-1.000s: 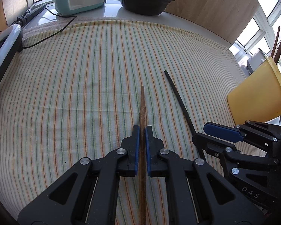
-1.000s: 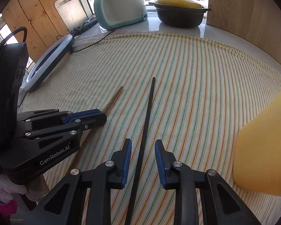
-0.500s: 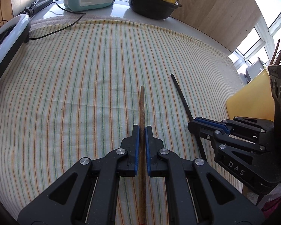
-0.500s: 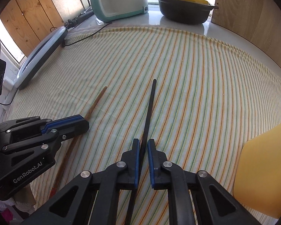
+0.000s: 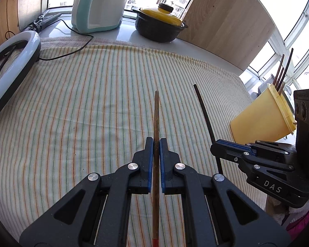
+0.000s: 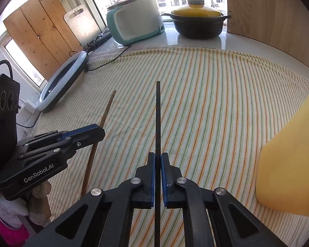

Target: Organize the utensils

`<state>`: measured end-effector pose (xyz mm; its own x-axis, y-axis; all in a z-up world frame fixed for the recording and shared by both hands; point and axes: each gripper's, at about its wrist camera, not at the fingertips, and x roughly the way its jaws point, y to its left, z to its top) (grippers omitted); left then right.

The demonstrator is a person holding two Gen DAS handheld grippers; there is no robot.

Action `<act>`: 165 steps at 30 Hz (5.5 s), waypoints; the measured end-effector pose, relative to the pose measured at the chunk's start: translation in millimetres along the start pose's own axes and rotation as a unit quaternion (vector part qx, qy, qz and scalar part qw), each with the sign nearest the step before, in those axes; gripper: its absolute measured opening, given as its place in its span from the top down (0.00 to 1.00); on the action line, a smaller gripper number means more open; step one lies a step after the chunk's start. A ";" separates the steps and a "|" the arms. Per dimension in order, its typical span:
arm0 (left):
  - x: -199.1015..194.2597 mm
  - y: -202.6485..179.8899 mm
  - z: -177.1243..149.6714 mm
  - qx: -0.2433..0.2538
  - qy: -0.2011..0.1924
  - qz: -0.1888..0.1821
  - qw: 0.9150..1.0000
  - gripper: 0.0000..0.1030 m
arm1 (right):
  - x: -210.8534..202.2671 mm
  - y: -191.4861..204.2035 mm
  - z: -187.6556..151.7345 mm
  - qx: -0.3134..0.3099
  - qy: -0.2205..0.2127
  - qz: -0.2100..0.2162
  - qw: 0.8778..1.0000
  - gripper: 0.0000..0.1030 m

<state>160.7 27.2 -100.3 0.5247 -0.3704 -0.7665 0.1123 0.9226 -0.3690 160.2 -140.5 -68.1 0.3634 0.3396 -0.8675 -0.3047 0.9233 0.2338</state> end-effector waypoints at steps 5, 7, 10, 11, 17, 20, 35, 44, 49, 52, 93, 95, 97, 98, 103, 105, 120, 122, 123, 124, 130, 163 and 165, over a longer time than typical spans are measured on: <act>-19.8 -12.3 -9.5 0.003 -0.041 -0.008 0.999 0.96 | -34.7 -4.4 -15.3 0.006 -0.049 0.013 0.999 0.97; -26.9 -18.6 -14.4 0.007 -0.057 -0.008 0.998 0.96 | -47.6 -8.9 -22.6 0.014 -0.067 0.017 0.997 0.97; -36.1 -28.4 -21.8 0.010 -0.076 -0.017 0.997 0.96 | -65.3 -13.2 -33.0 0.023 -0.094 0.017 0.995 0.97; -39.5 -32.3 -24.2 0.011 -0.081 -0.021 0.996 0.96 | -70.2 -14.2 -36.0 0.025 -0.100 0.017 0.994 0.97; -63.8 -57.4 -32.6 0.023 -0.121 -0.033 0.992 0.96 | -103.3 -19.5 -52.2 0.032 -0.146 0.021 0.989 0.97; -74.7 -66.7 -33.6 0.022 -0.135 -0.050 0.989 0.96 | -119.5 -21.2 -57.3 0.032 -0.169 0.020 0.985 0.97; -117.8 -112.3 -17.4 0.064 -0.187 -0.085 0.977 0.96 | -188.7 -36.6 -56.7 0.033 -0.251 0.008 0.967 0.97; -133.9 -132.8 -0.9 0.071 -0.218 -0.109 0.967 0.96 | -232.7 -57.4 -54.5 0.057 -0.296 0.011 0.953 0.97; -140.5 -150.7 12.3 0.087 -0.235 -0.119 0.961 0.96 | -256.3 -68.6 -49.1 0.062 -0.320 0.003 0.945 0.97; -143.6 -161.5 19.5 0.097 -0.245 -0.122 0.957 0.96 | -267.8 -73.0 -44.7 0.061 -0.333 -0.013 0.941 0.97; -69.7 -216.7 52.7 0.115 -0.228 -0.118 0.960 0.96 | -241.5 -113.8 -39.7 0.055 -0.293 -0.144 0.944 0.97; -68.8 -215.6 48.8 0.115 -0.223 -0.122 0.960 0.96 | -238.5 -113.1 -42.4 0.057 -0.289 -0.142 0.945 0.97; -67.3 -214.8 45.0 0.115 -0.217 -0.125 0.961 0.96 | -235.5 -114.3 -44.3 0.063 -0.285 -0.139 0.946 0.97; -66.4 -214.1 42.7 0.115 -0.212 -0.127 0.962 0.96 | -233.8 -115.1 -45.2 0.065 -0.283 -0.138 0.947 0.97; -62.5 -212.0 32.7 0.115 -0.188 -0.137 0.966 0.96 | -225.5 -116.4 -50.8 0.075 -0.272 -0.141 0.949 0.96; -63.1 -212.1 28.1 0.118 -0.185 -0.137 0.966 0.96 | -224.3 -115.2 -52.5 0.075 -0.270 -0.146 0.949 0.90; -78.1 -198.0 -6.9 0.140 -0.177 -0.117 0.967 0.80 | -230.4 -94.9 -63.1 0.069 -0.286 -0.169 0.941 0.67; -80.4 -197.2 -12.0 0.149 -0.179 -0.109 0.966 0.80 | -232.2 -91.9 -65.9 0.068 -0.290 -0.173 0.939 0.55; -81.6 -197.1 -14.6 0.154 -0.180 -0.106 0.966 0.80 | -232.6 -90.0 -67.4 0.067 -0.291 -0.178 0.938 0.52; -83.2 -197.2 -17.5 0.158 -0.181 -0.104 0.965 0.80 | -232.9 -88.5 -68.8 0.065 -0.293 -0.182 0.936 0.48; -96.3 -198.9 -30.9 0.173 -0.197 -0.080 0.962 0.34 | -239.6 -76.7 -75.9 0.058 -0.311 -0.213 0.924 0.17; -114.2 -194.2 -45.2 0.167 -0.227 0.010 0.959 0.00 | -251.6 -71.1 -87.3 0.072 -0.337 -0.239 0.908 0.00; -114.5 -194.2 -45.2 0.166 -0.228 0.010 0.959 0.00 | -251.4 -71.0 -86.9 0.072 -0.336 -0.239 0.908 0.00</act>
<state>40.7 -114.4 35.3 0.8350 -0.3375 -0.4345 0.3223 0.9401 -0.1108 13.9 -307.0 95.2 0.8941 -0.1191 -0.4318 0.1311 0.9914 -0.0020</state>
